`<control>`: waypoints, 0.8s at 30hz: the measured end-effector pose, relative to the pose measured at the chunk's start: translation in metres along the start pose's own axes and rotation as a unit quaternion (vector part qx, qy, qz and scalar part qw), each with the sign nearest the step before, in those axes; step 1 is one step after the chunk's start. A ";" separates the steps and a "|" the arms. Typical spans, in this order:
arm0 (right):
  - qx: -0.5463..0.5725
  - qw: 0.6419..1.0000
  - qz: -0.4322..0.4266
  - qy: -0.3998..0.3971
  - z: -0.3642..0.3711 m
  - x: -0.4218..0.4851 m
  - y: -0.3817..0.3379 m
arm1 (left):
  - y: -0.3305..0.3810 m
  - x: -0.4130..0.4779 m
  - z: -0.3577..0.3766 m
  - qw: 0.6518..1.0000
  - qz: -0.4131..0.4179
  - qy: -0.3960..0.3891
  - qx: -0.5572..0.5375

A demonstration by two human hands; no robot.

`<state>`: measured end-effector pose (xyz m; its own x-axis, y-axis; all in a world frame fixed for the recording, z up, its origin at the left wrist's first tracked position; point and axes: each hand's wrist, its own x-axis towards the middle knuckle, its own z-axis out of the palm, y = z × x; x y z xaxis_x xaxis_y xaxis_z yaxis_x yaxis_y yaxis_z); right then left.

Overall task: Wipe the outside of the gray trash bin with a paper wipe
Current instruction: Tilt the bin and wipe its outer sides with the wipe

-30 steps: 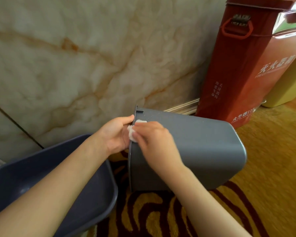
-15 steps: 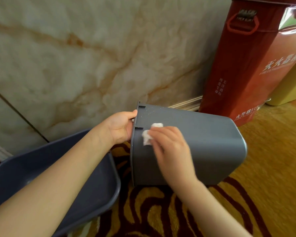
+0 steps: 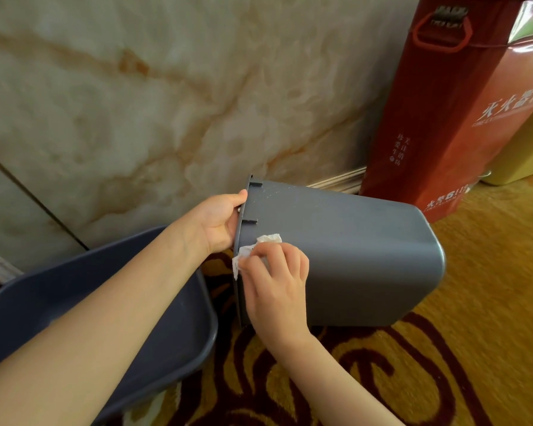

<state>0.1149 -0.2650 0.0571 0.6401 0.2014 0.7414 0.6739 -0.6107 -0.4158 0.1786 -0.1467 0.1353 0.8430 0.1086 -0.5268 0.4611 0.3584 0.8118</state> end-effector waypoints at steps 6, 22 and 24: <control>0.025 0.998 0.049 0.019 0.001 0.012 -0.002 | 0.000 0.001 0.003 1.000 -0.003 0.002 -0.007; 0.082 0.993 0.034 -0.082 -0.014 0.026 -0.006 | 0.001 0.004 -0.002 1.000 -0.020 -0.015 0.001; 0.068 0.993 0.015 -0.090 -0.013 0.021 -0.002 | 0.001 0.003 -0.004 1.000 -0.019 -0.016 0.002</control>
<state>0.1219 -0.2693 0.0802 0.7084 0.3259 0.6260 0.6890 -0.5113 -0.5136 0.1811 -0.1425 0.1338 0.8327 0.0653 -0.5499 0.4950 0.3573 0.7920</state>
